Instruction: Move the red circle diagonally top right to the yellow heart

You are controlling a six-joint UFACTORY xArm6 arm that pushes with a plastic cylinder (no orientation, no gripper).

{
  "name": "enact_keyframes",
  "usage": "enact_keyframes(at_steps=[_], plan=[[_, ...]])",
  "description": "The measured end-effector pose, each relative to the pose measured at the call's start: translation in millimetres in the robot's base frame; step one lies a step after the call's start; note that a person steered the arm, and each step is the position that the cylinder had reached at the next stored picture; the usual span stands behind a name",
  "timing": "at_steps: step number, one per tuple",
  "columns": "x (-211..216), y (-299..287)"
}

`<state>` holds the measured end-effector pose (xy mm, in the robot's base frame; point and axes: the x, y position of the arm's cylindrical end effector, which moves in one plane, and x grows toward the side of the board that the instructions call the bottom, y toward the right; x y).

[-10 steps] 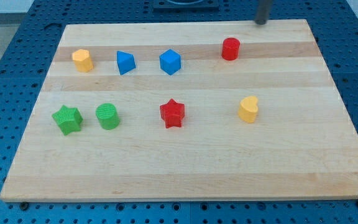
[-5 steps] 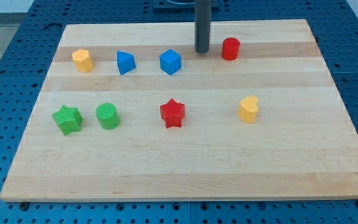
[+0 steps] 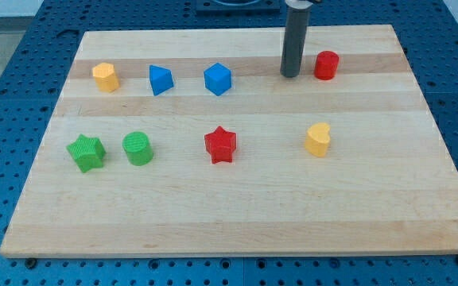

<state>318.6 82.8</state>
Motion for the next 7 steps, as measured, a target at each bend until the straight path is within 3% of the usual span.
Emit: enact_keyframes(at_steps=[5, 6, 7], plan=[[-3.5, 67.7], [14.9, 30.9], [0.9, -32.7]])
